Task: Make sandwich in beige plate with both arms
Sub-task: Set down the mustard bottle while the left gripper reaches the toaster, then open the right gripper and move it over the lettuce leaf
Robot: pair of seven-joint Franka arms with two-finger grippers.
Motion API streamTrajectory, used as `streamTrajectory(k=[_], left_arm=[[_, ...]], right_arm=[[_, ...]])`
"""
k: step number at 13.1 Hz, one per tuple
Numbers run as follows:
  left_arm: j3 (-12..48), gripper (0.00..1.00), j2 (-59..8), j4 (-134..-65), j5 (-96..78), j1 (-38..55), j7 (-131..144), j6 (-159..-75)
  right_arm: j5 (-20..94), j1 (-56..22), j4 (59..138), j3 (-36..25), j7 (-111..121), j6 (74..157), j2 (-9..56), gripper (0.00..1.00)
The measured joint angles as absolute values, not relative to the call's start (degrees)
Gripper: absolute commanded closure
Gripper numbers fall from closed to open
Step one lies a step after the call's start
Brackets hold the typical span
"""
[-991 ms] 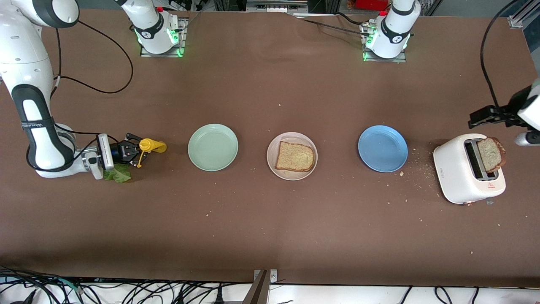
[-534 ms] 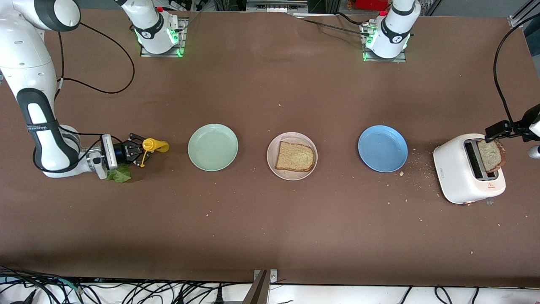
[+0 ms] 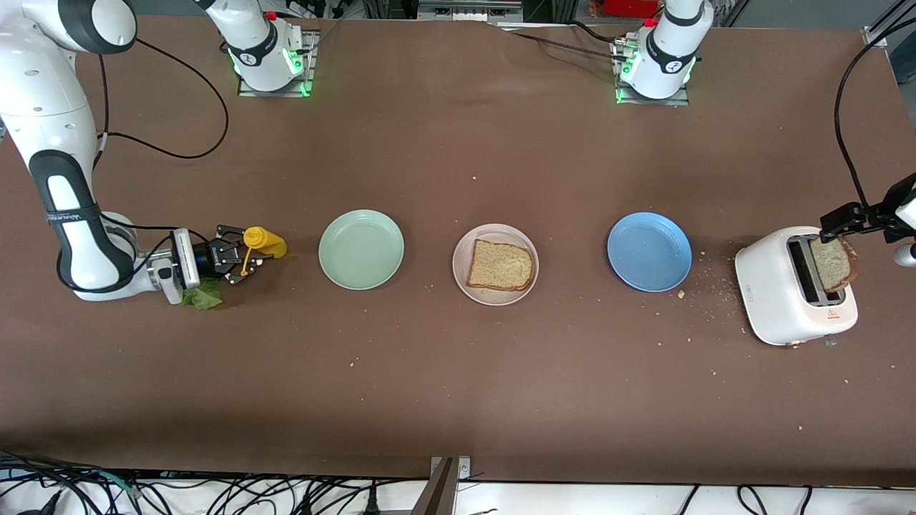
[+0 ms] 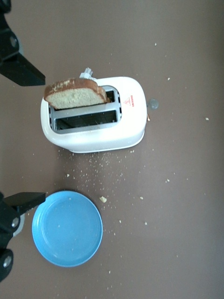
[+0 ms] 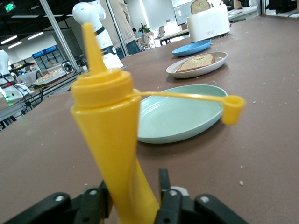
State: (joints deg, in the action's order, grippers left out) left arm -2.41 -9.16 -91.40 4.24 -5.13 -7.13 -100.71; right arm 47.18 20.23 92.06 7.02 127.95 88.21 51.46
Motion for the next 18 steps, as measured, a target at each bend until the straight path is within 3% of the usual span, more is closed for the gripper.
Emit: streamTrajectory(k=[9, 18], left_arm=[[-2.1, 0.0, -9.13, -91.57, 3.23, -4.02, -8.07, -100.45], [-2.26, 0.0, -9.11, -91.4, 3.22, -2.95, -8.13, -100.53]], right_arm=[[43.43, 20.59, 90.05, 4.65, 109.81, 87.15, 45.48, 0.03], [28.31, 20.29, 79.21, 3.24, 89.71, 90.11, 40.72, 0.03]])
